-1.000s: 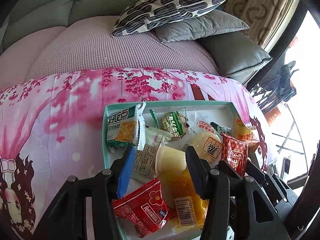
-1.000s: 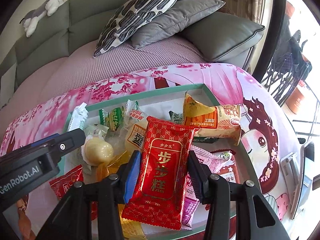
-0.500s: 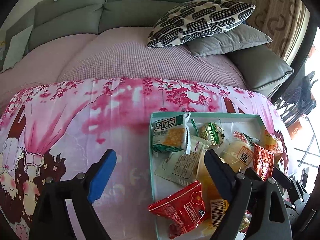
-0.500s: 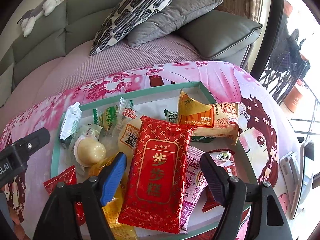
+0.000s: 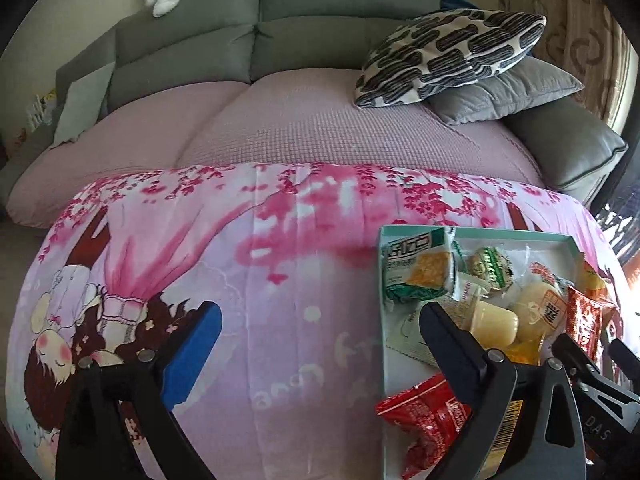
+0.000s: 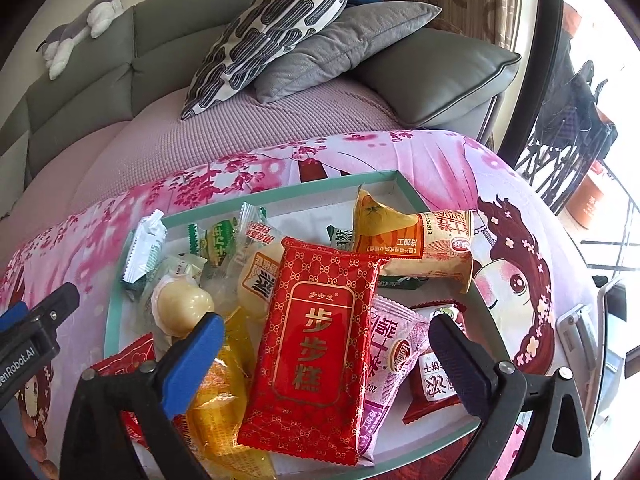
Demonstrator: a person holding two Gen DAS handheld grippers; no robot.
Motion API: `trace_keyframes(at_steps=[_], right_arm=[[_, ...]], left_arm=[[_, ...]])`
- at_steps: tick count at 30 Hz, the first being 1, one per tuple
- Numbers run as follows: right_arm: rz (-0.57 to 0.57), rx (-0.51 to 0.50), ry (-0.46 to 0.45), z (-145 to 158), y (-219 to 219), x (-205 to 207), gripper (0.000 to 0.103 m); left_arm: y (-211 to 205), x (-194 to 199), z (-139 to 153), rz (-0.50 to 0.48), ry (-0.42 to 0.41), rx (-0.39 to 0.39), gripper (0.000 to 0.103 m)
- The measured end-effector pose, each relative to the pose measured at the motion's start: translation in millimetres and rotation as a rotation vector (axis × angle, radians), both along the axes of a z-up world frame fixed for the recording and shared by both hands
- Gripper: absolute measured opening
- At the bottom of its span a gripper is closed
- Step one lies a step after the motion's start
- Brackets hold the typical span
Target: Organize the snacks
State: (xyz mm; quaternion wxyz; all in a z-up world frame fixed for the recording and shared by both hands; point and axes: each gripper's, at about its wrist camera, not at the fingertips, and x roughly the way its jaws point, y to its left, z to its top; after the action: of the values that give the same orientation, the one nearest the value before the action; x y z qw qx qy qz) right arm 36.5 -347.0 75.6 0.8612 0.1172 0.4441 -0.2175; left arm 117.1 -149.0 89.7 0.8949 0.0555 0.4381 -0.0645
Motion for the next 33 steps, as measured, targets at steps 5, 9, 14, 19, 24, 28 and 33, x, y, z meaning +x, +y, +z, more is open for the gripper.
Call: trace_keyframes(at_steps=[5,9,14,19,24,28,33], right_arm=[[0.014,0.003,0.001,3,7,-3,0.103],[0.036,-0.003,0.004,6,17,-6,0.103],[0.069,-0.016,0.002,12,34,-12,0.103],[0.097,-0.022,0.015,14,49,-23,0.103],[0.114,-0.026,0.008,19,62,-39,0.103],[0.120,-0.032,0.003,21,70,-54,0.103],[0.135,-0.031,0.008,16,81,-72,0.103]], left_arm=[[13,-10,-1,0.080,-0.026,0.107,0.099],[24,-18,-3,0.096,-0.006,0.119,0.099],[37,-34,-7,0.103,0.037,0.143,0.099],[54,-48,-7,0.122,0.056,0.153,0.099],[67,-64,-6,0.129,0.075,0.138,0.099],[73,-78,-7,0.124,0.090,0.124,0.099],[77,-95,-11,0.109,0.103,0.117,0.099]])
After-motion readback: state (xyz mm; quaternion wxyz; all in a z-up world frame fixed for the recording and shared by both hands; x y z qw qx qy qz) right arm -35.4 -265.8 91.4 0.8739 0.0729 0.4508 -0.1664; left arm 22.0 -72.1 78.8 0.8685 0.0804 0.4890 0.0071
